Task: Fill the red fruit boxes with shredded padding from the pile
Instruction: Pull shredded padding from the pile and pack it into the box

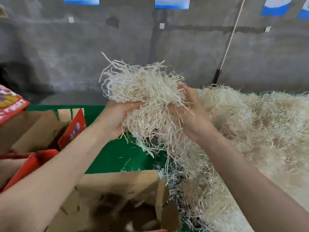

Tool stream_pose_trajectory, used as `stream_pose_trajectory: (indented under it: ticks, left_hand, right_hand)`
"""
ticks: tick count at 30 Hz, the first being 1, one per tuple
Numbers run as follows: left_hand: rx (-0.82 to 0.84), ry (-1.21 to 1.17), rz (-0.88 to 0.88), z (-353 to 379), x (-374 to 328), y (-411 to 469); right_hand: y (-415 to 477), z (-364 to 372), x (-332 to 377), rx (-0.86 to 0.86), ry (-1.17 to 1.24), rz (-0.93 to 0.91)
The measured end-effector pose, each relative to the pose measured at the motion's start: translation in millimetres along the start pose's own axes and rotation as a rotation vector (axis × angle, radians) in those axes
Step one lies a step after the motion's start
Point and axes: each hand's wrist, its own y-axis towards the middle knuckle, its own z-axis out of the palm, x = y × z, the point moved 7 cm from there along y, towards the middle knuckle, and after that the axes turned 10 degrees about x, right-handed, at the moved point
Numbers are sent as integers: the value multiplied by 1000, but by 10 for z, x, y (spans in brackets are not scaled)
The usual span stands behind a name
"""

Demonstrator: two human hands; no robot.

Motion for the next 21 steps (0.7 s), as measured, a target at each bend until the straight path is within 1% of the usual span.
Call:
stream_pose_trajectory:
  ticks: [2,4,5,6,7,9,10,12,14,16,19,21]
  left_hand:
    - [-46,74,-49,-303,156,-236]
    - [-87,149,-62,-571,337,-443]
    - [-105,215,-82,-699,444,-552]
    - [-90,283,-110,-819,562,-655]
    - [-39,343,-129,-896,656,-755]
    - [151,424,-146,-1052,844,-923]
    - [196,457,-145,-1145,910,-994]
    - [225,466,-152,-1342,1029,-1120]
    - [205,459,-214,-1524,1145,-1199]
    - [230,533,-256,-1587,1238,-1217]
    - [360,638,-273,-1369,1318,-1174]
    - [485,591,-304,-1186,1416,-1151]
  right_hand:
    - [-89,300,-254,115,-92,106]
    - [-179,603,-534,268,-79,183]
    - [-226,720,-669,315,-77,206]
    - [-277,793,-824,330,-85,234]
    - [-343,852,-970,335,-93,269]
    - [-469,932,-1240,333,-118,323]
    - [-540,954,-1362,337,-131,359]
    - [-668,903,-1549,310,-137,464]
    - [-756,847,-1644,263,-89,532]
    - [-793,884,-1693,277,-61,539]
    - [-833,1189,-1711,457,-88,517]
    - [-829,1448,-1629,571,-147,411]
